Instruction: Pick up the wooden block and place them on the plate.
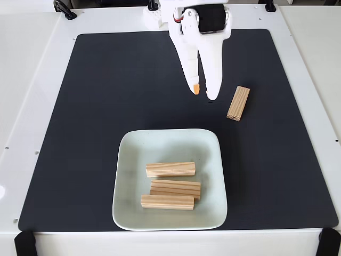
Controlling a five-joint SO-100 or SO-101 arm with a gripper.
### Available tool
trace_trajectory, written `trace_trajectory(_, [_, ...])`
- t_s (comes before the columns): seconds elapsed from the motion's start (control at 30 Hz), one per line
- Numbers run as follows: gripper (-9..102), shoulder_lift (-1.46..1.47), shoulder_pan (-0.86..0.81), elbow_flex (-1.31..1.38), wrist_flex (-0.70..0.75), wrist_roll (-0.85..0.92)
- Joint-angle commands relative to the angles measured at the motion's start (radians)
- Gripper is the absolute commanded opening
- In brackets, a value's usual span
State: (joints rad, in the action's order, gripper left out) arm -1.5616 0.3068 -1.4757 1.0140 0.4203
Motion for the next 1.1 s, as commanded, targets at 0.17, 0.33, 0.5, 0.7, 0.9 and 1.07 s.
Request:
trace_trajectory(0.17, [18,-0.098,0.003,-0.242,0.002,0.413])
trace_trajectory(0.33, [18,-0.043,0.051,-0.245,0.003,0.43])
trace_trajectory(0.5, [31,0.0,0.114,-0.193,0.029,0.436])
trace_trajectory(0.7, [39,0.041,0.17,-0.144,0.095,0.414])
trace_trajectory(0.9, [39,0.092,0.209,-0.14,0.083,0.379])
trace_trajectory(1.07, [39,0.152,0.224,-0.094,0.092,0.374])
